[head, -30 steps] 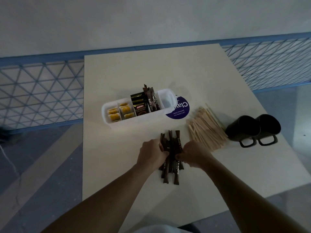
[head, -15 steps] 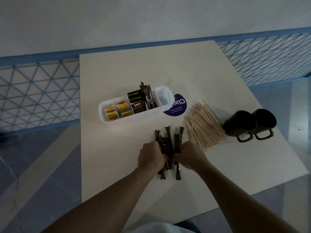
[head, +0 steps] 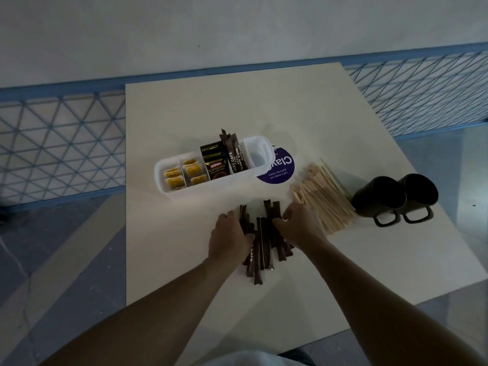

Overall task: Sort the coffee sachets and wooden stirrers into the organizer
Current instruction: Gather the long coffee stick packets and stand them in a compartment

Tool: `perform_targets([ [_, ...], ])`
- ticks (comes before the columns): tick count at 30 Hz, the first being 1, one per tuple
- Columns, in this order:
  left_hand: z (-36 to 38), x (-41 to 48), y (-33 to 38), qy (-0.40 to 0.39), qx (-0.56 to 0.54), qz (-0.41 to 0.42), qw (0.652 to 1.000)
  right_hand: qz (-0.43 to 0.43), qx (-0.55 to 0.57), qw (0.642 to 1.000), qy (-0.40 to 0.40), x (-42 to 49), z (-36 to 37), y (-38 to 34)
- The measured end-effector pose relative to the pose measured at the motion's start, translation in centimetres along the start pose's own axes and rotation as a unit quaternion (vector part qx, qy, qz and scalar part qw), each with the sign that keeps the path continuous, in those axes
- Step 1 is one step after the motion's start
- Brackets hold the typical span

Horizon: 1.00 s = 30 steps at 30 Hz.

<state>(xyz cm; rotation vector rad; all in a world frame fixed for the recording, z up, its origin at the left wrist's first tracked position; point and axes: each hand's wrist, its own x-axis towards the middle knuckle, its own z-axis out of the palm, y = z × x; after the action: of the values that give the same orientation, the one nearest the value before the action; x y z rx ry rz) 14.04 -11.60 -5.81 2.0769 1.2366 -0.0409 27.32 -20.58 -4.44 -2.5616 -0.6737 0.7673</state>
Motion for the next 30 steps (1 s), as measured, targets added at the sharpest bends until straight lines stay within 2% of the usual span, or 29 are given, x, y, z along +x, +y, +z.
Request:
perform_targets([
  [14,-1.0,0.5,-0.8,-0.052,0.088,0.052,0.993,0.014,-0.023,0.999,-0.034,0.3,1.8,0.4],
  [18,-1.2,0.2,-0.9,-0.061,0.107,0.041,0.992,0.012,-0.03,0.999,-0.038,0.2,1.9,0.3],
  [23,-1.4,-0.1,-1.1,-0.087,0.095,0.023,0.991,-0.013,-0.018,0.999,-0.046,-0.3,1.6,0.5],
  [30,-1.9,-0.3,-1.9,-0.071,0.066,0.018,0.995,-0.026,0.021,0.996,-0.079,-0.8,1.0,0.6],
])
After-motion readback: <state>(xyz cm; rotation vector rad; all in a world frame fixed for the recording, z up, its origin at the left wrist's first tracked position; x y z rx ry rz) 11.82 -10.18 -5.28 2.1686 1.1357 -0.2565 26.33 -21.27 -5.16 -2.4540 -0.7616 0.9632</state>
